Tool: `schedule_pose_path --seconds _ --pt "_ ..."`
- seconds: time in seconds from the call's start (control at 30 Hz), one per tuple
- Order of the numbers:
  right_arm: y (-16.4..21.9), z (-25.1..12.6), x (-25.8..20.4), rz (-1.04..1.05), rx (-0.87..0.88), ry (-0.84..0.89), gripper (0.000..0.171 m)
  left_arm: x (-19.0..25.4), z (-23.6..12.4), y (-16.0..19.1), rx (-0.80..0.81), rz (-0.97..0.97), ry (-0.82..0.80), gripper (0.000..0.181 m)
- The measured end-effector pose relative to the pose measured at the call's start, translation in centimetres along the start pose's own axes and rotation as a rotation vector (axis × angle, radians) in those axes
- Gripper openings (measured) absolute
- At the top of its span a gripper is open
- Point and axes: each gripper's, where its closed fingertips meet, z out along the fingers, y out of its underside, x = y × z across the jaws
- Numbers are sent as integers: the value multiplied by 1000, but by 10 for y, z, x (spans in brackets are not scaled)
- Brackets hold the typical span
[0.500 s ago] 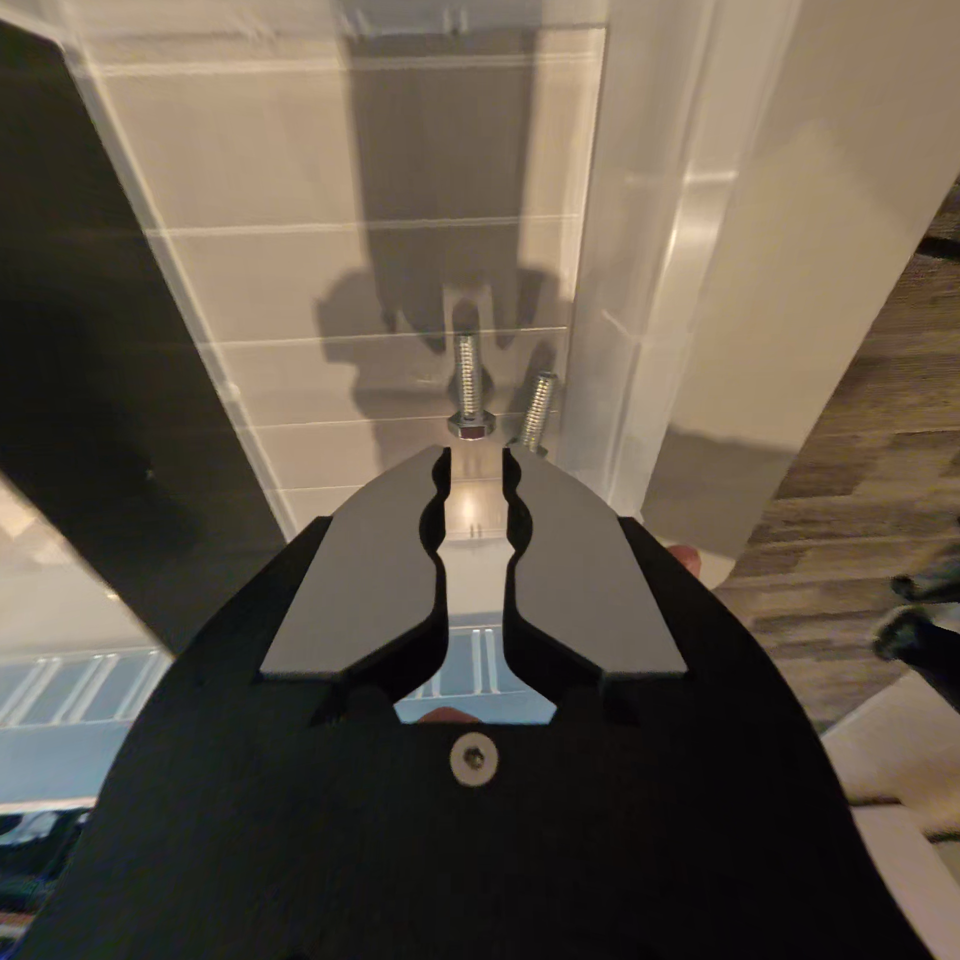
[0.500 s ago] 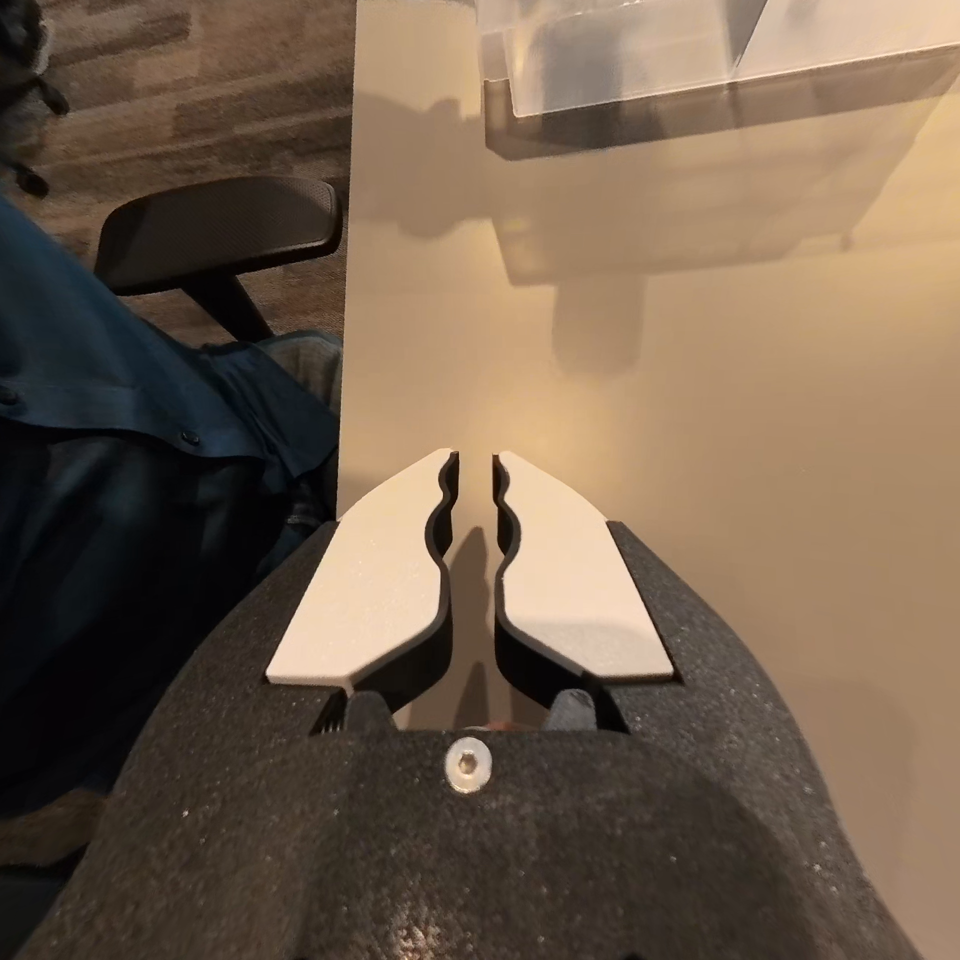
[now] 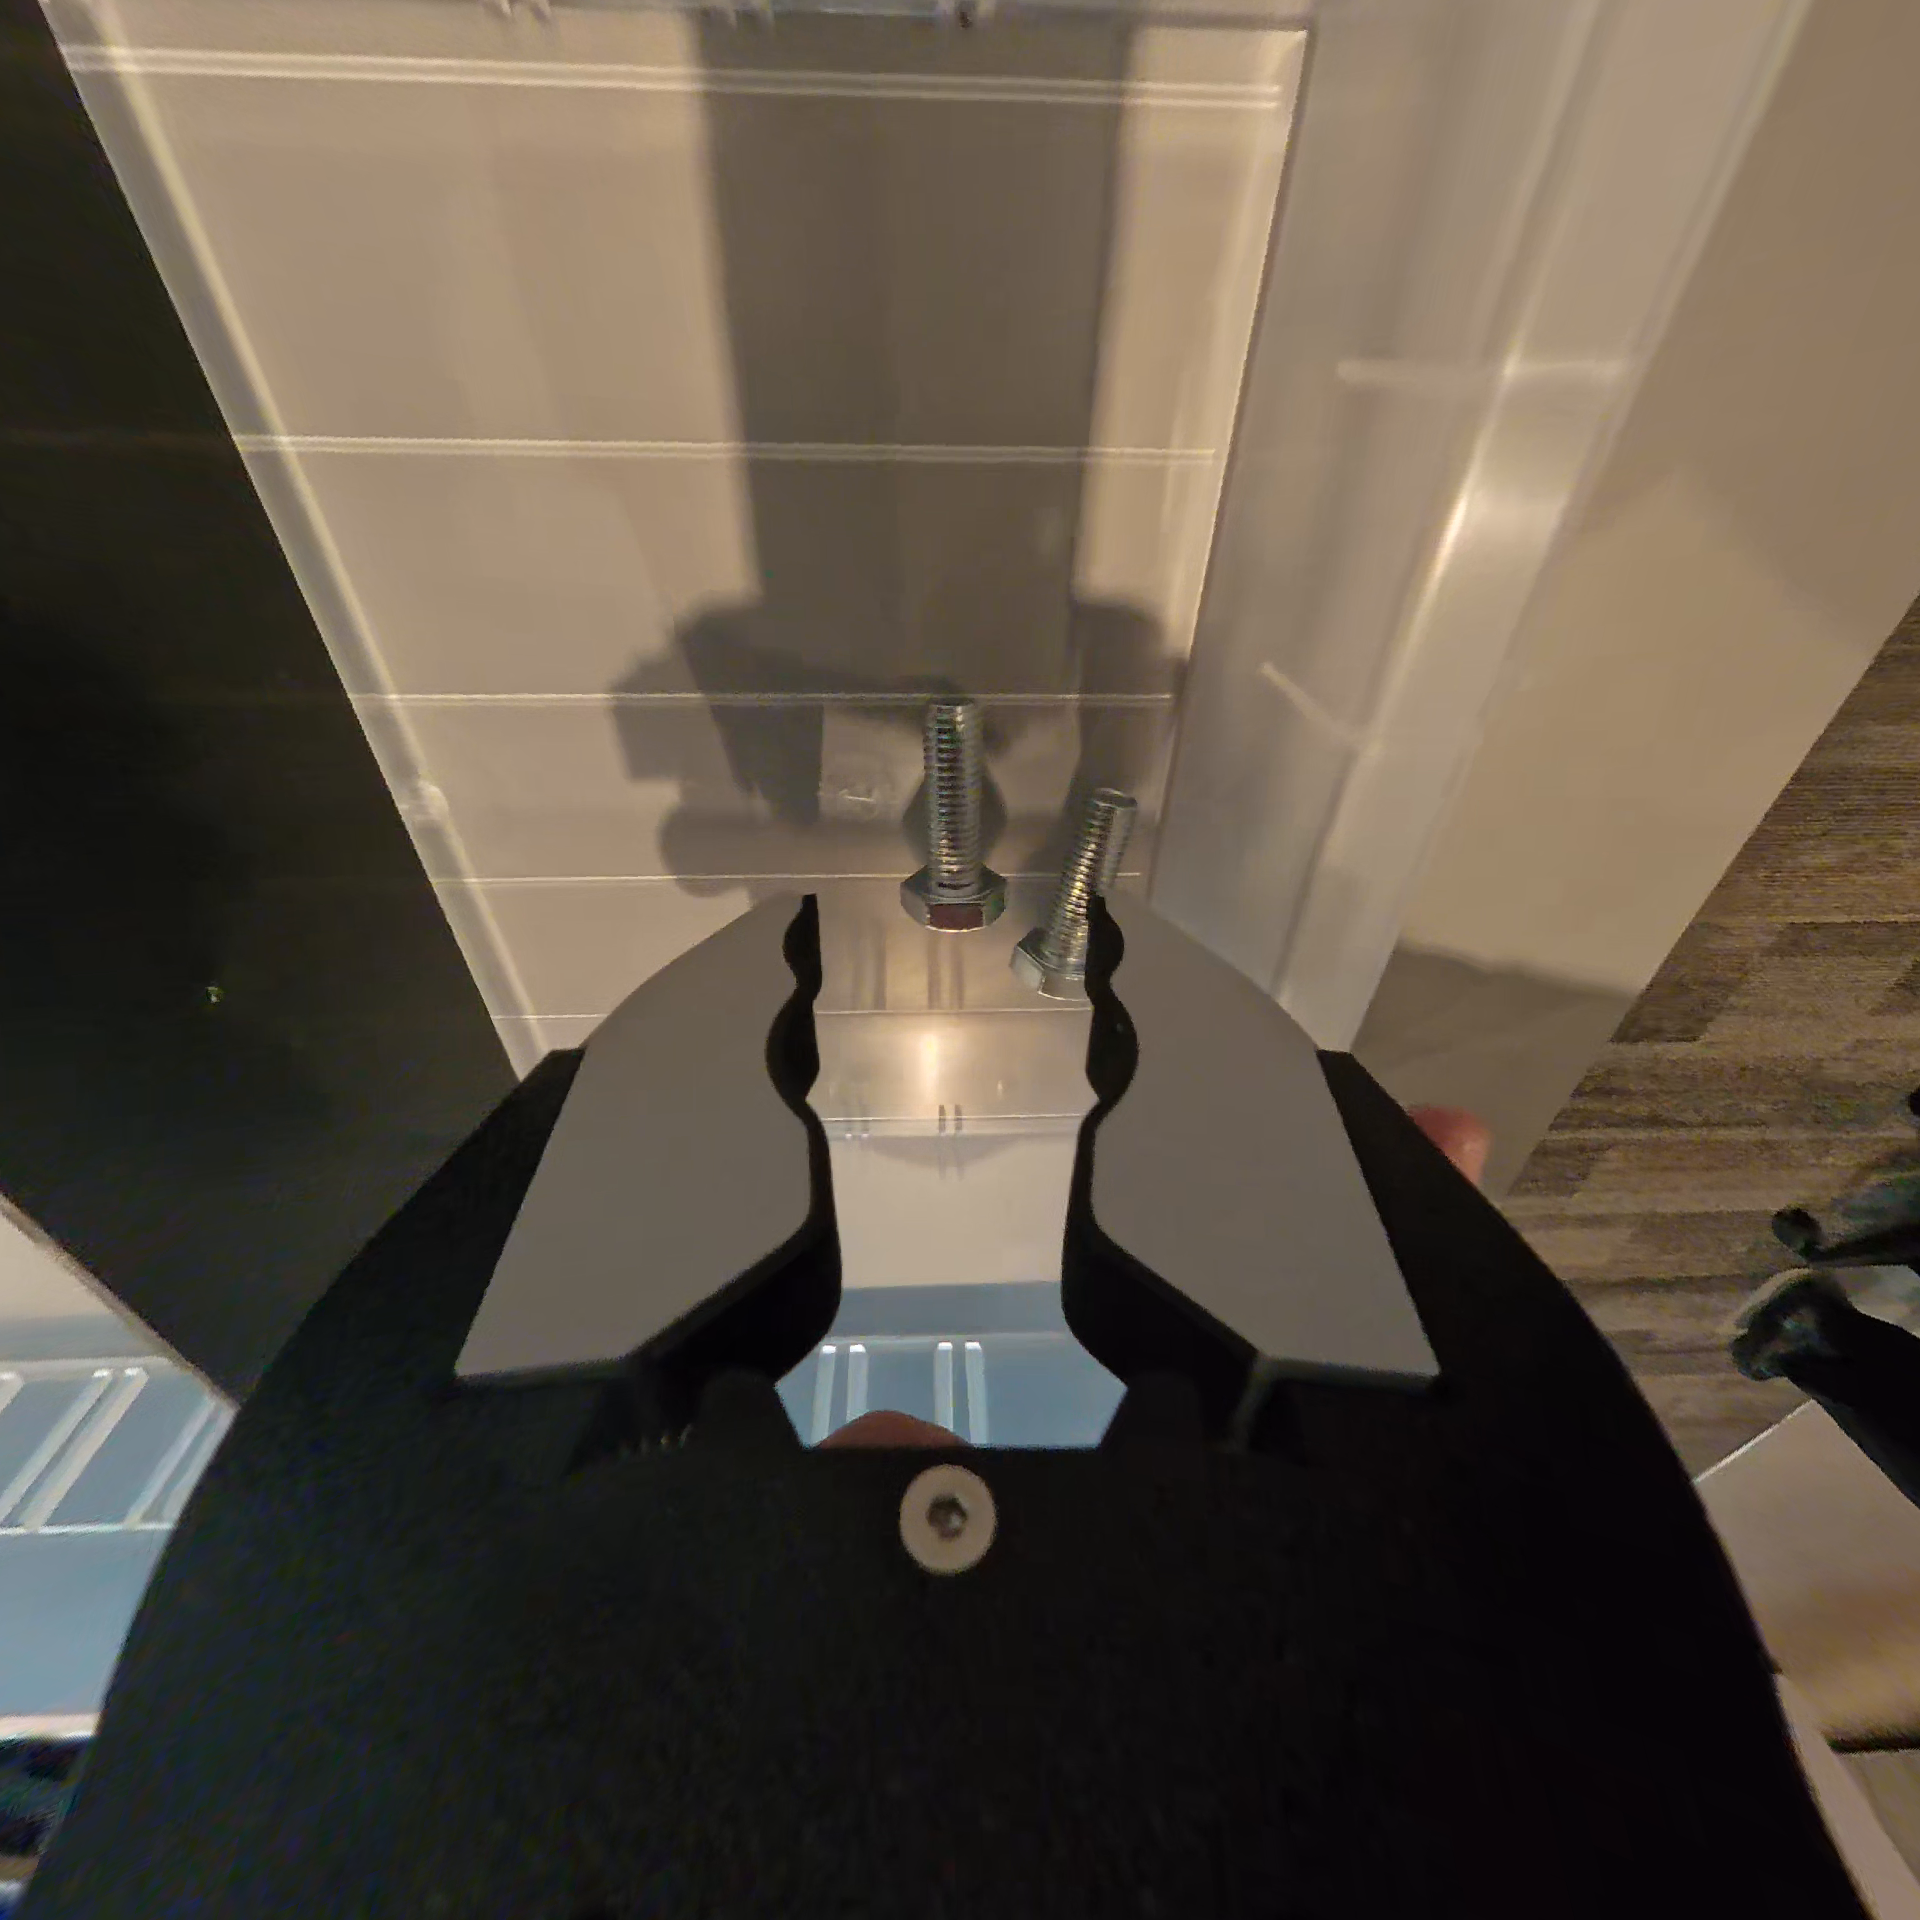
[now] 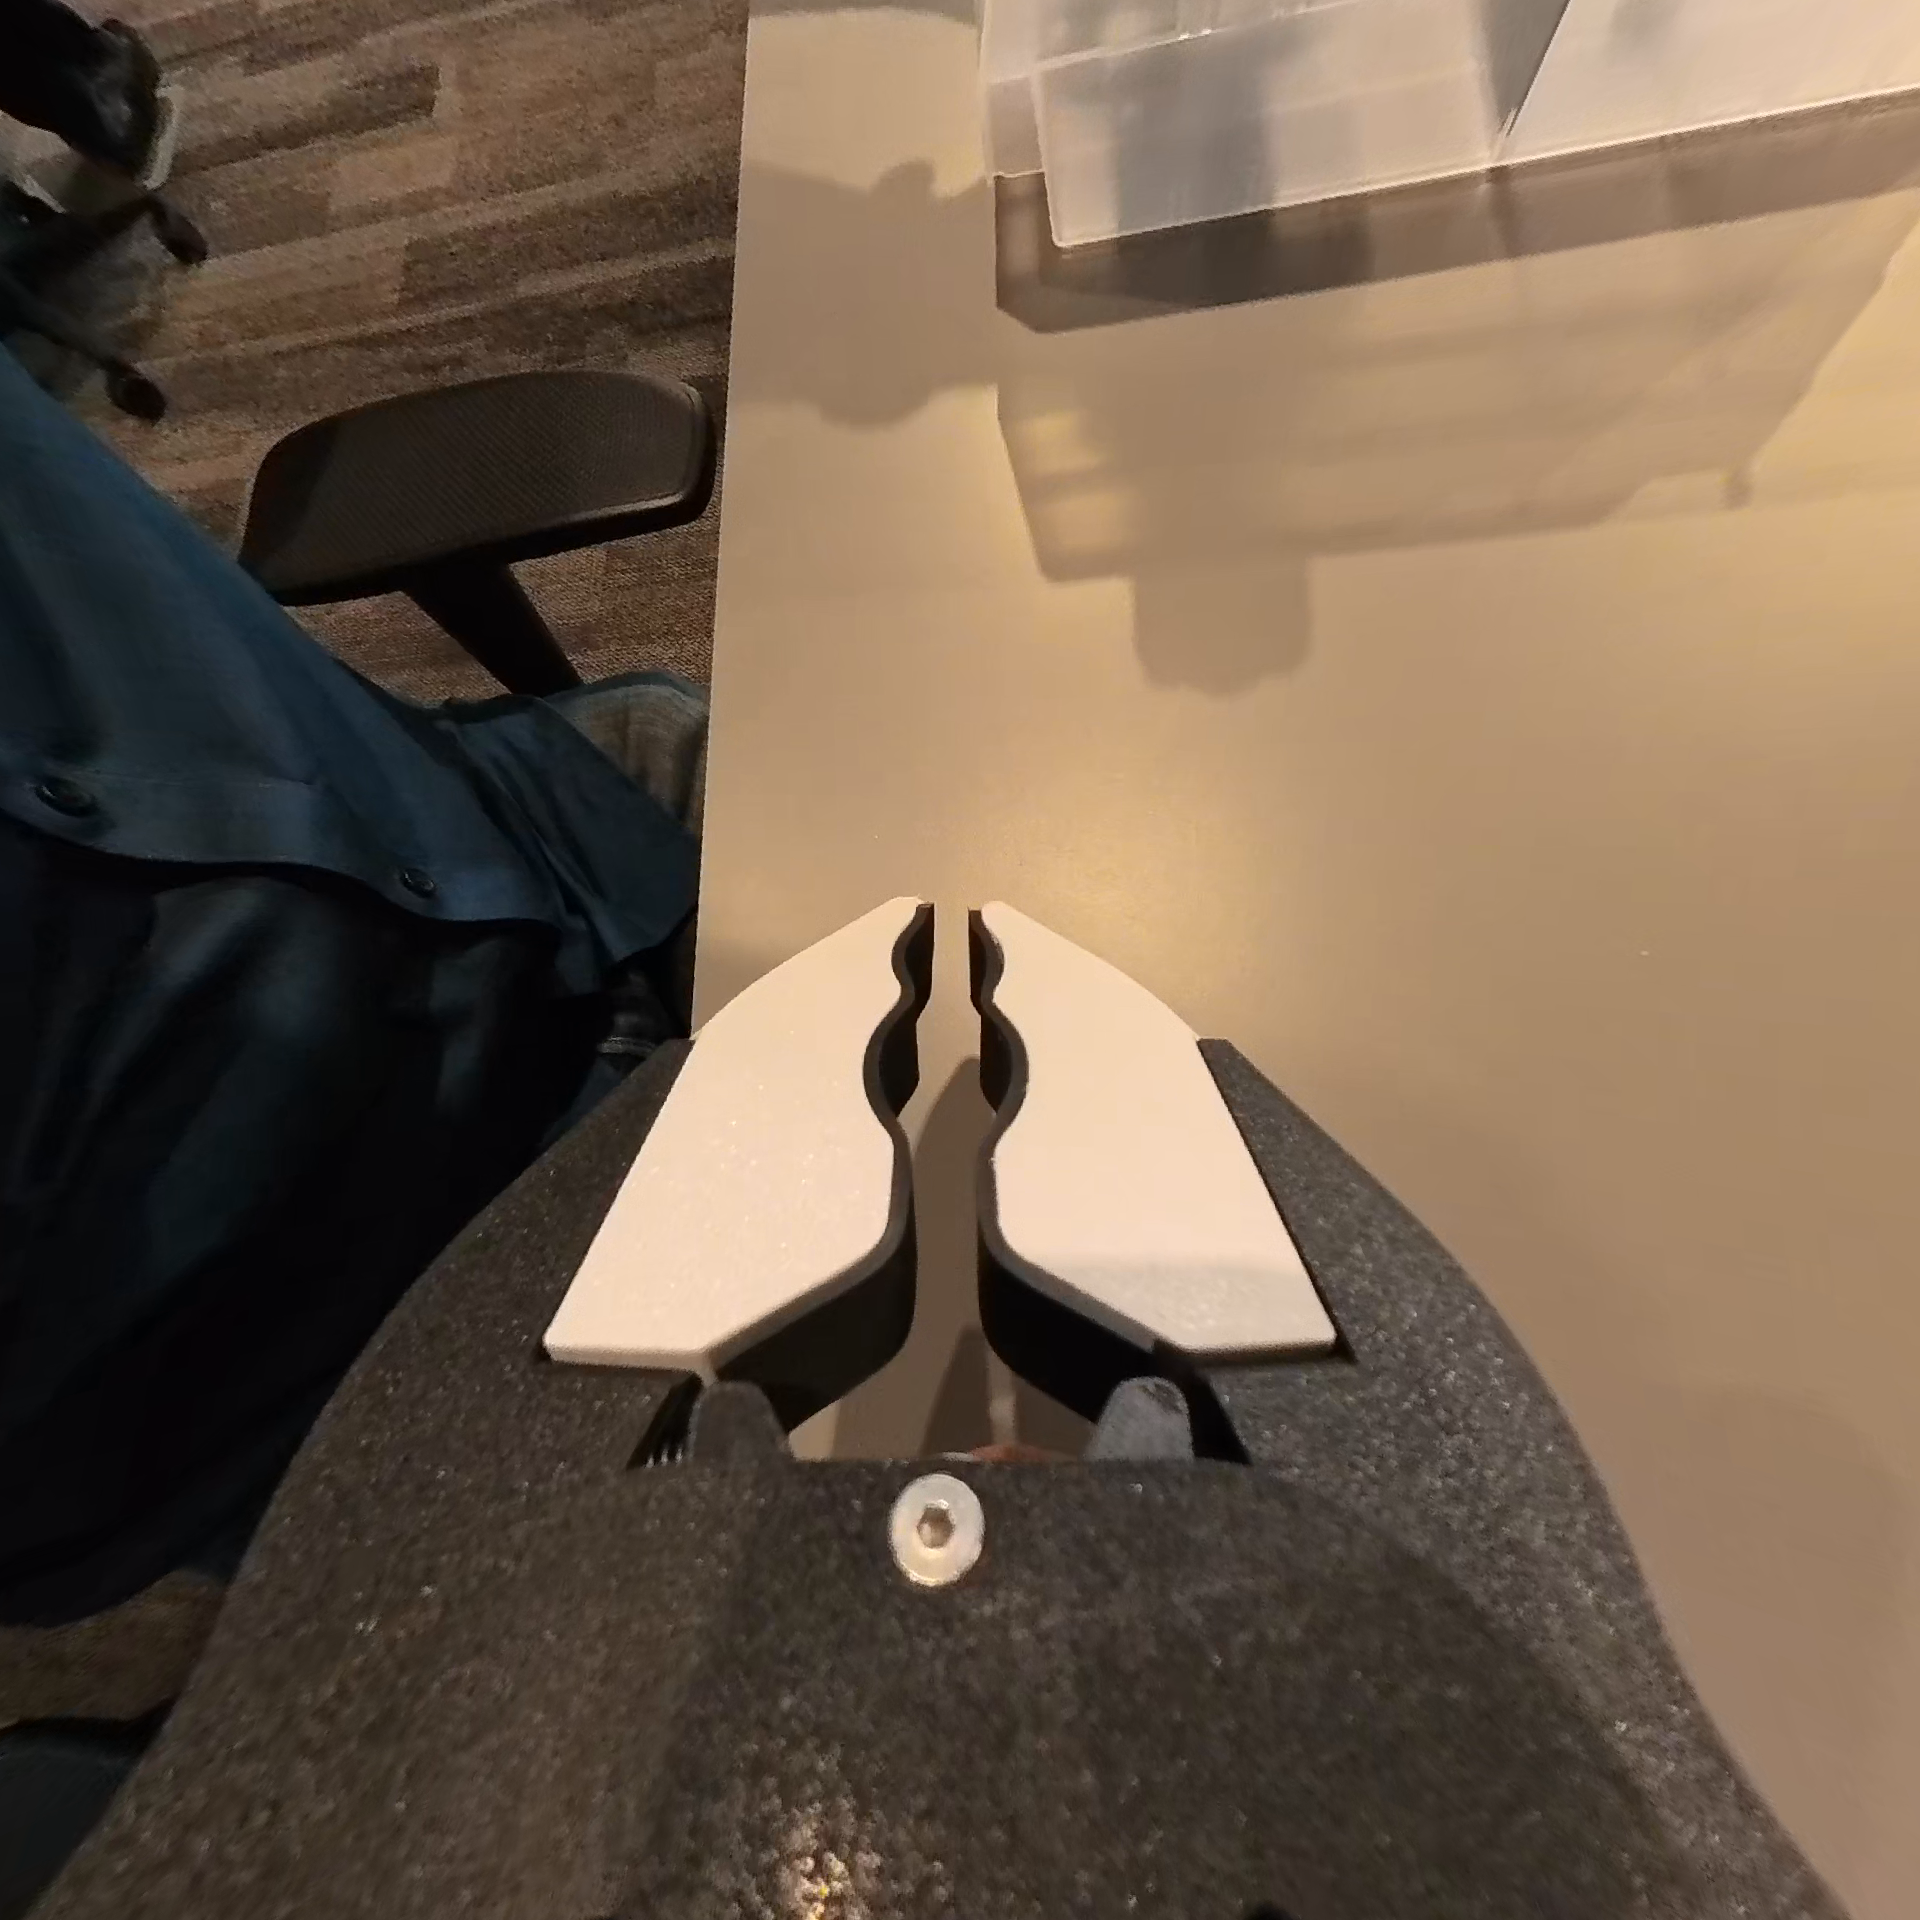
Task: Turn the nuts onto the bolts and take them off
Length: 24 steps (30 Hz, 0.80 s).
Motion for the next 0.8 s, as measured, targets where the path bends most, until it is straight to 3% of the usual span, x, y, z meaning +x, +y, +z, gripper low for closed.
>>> schedule_pose_path --seconds 0.4,0.8 --pt "1 4 -2 1 -10 -14 6 2 -1 -3 62 -61 86 43" --pt "3 10 -3 -1 -18 -29 6 -3 2 -2 64 -55 40 36"
